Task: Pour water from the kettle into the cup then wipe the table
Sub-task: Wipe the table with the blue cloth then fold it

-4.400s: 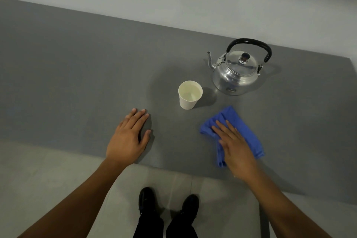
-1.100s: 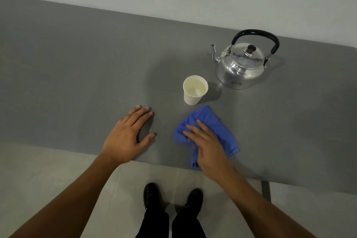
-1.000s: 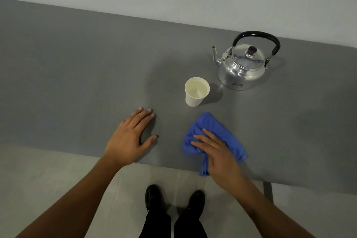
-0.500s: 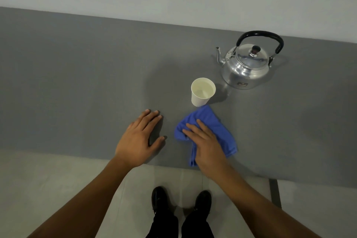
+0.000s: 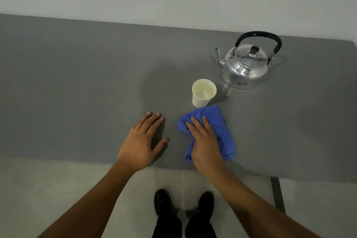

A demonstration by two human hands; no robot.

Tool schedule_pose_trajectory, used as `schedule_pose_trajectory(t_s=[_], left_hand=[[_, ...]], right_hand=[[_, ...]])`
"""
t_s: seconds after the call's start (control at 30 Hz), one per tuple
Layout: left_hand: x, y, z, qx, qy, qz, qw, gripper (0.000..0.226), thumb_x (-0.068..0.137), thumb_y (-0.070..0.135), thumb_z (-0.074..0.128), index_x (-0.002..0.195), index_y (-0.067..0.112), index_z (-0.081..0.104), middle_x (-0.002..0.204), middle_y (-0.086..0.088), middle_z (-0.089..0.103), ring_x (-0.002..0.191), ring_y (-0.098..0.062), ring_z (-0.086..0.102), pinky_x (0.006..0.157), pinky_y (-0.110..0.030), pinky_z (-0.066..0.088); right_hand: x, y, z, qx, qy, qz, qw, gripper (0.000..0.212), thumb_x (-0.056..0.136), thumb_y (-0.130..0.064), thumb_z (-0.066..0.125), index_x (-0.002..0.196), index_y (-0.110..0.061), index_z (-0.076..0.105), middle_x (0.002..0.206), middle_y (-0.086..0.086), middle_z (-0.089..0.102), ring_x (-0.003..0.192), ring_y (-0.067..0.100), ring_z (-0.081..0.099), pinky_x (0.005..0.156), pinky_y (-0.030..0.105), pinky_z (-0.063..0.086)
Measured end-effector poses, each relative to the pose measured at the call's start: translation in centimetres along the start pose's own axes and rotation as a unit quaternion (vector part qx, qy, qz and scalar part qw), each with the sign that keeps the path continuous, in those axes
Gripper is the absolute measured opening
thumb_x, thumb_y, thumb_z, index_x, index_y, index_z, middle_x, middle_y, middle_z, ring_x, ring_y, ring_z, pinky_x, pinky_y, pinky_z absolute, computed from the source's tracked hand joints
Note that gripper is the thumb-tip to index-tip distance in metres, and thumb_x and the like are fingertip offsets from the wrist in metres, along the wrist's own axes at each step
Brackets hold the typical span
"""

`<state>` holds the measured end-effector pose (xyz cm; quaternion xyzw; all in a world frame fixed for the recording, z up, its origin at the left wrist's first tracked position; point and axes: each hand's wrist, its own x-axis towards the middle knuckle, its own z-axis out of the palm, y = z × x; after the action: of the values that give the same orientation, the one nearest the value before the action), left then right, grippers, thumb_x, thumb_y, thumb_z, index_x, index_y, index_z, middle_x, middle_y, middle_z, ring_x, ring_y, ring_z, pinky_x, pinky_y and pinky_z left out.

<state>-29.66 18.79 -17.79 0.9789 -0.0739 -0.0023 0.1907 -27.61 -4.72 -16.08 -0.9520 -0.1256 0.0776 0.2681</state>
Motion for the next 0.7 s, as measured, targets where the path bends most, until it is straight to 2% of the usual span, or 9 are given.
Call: schedule_pose_trajectory(t_s=[0.07, 0.13, 0.2, 0.27, 0.37, 0.43, 0.57, 0.63, 0.7], left_hand=[[0.0, 0.1, 0.0, -0.002, 0.001, -0.001, 1.0, 0.074, 0.099, 0.071, 0.036, 0.159, 0.028, 0.03, 0.167, 0.01, 0.029, 0.158, -0.013, 0.013, 0.123, -0.041, 0.024], [0.0, 0.2, -0.1, -0.008, 0.002, -0.002, 1.0, 0.074, 0.098, 0.07, 0.037, 0.158, 0.027, 0.032, 0.166, 0.009, 0.029, 0.158, -0.014, 0.013, 0.122, -0.04, 0.022], [-0.1, 0.2, -0.1, -0.036, 0.006, -0.002, 0.999, 0.071, 0.098, 0.065, 0.045, 0.155, 0.024, 0.039, 0.165, 0.008, 0.034, 0.157, -0.016, 0.018, 0.122, -0.04, 0.024], [0.0, 0.5, -0.3, -0.086, 0.029, -0.019, 0.996, 0.058, 0.097, 0.049, 0.059, 0.147, 0.02, 0.052, 0.158, 0.005, 0.044, 0.153, -0.019, 0.029, 0.12, -0.041, 0.031], [0.4, 2.3, -1.1, -0.146, 0.096, -0.069, 0.982, 0.031, 0.093, 0.023, 0.072, 0.123, 0.016, 0.07, 0.129, 0.001, 0.063, 0.126, -0.022, 0.054, 0.102, -0.037, 0.049], [0.6, 4.5, -1.4, -0.166, 0.116, -0.121, 0.972, 0.014, 0.094, 0.025, 0.071, 0.104, 0.016, 0.074, 0.104, 0.0, 0.065, 0.104, -0.023, 0.062, 0.086, -0.029, 0.049], [1.3, 9.3, -0.8, -0.198, 0.033, -0.224, 0.954, 0.039, 0.094, 0.058, 0.058, 0.082, 0.023, 0.066, 0.081, 0.008, 0.059, 0.07, -0.006, 0.059, 0.06, -0.017, 0.04], [1.9, 10.9, 0.0, -0.228, 0.007, -0.244, 0.943, 0.043, 0.09, 0.063, 0.061, 0.071, 0.025, 0.055, 0.078, 0.006, 0.058, 0.067, -0.007, 0.055, 0.059, -0.021, 0.038], [2.7, 12.1, 0.6, -0.239, 0.0, -0.261, 0.935, 0.044, 0.087, 0.06, 0.068, 0.07, 0.025, 0.049, 0.08, 0.003, 0.058, 0.071, -0.012, 0.054, 0.062, -0.026, 0.04]], right_hand=[[-0.4, -1.2, 1.2, -0.017, -0.009, 0.003, 1.0, 0.07, 0.098, -0.015, 0.057, 0.16, -0.025, 0.026, 0.171, -0.006, 0.012, 0.158, 0.021, -0.008, 0.127, 0.037, -0.008], [-0.6, -1.5, 1.1, 0.05, -0.002, 0.019, 0.999, 0.055, 0.104, -0.018, 0.051, 0.156, -0.026, 0.035, 0.17, -0.008, 0.018, 0.157, 0.015, -0.003, 0.127, 0.033, -0.002], [-1.0, -1.3, -0.3, 0.162, 0.02, 0.036, 0.986, 0.042, 0.103, -0.016, 0.053, 0.144, -0.026, 0.054, 0.162, -0.011, 0.037, 0.155, 0.008, 0.016, 0.123, 0.019, 0.016], [-1.6, 0.1, -2.4, 0.204, 0.083, 0.034, 0.975, 0.032, 0.099, -0.012, 0.059, 0.128, -0.025, 0.067, 0.143, -0.011, 0.057, 0.139, 0.005, 0.045, 0.109, 0.01, 0.034], [-1.6, 3.4, -5.7, 0.193, 0.16, 0.096, 0.963, 0.028, 0.095, -0.01, 0.063, 0.118, -0.025, 0.068, 0.119, -0.009, 0.064, 0.105, 0.009, 0.063, 0.09, 0.024, 0.052], [-1.0, 5.1, -6.8, 0.192, 0.153, 0.173, 0.954, 0.03, 0.094, -0.015, 0.067, 0.123, -0.021, 0.065, 0.119, -0.002, 0.068, 0.099, 0.013, 0.064, 0.081, 0.021, 0.048], [-0.2, 5.8, -6.8, 0.176, 0.086, 0.217, 0.956, 0.047, 0.094, -0.028, 0.07, 0.136, -0.01, 0.058, 0.109, 0.003, 0.07, 0.088, 0.011, 0.061, 0.08, 0.023, 0.045], [0.1, 4.9, -6.2, 0.149, 0.08, 0.199, 0.965, 0.037, 0.093, -0.029, 0.071, 0.125, -0.011, 0.065, 0.089, -0.007, 0.065, 0.074, 0.003, 0.058, 0.066, 0.014, 0.042], [0.3, 4.0, -5.5, 0.144, 0.073, 0.189, 0.969, 0.02, 0.092, -0.028, 0.072, 0.107, -0.016, 0.069, 0.077, -0.015, 0.06, 0.07, 0.003, 0.061, 0.058, 0.01, 0.036]])
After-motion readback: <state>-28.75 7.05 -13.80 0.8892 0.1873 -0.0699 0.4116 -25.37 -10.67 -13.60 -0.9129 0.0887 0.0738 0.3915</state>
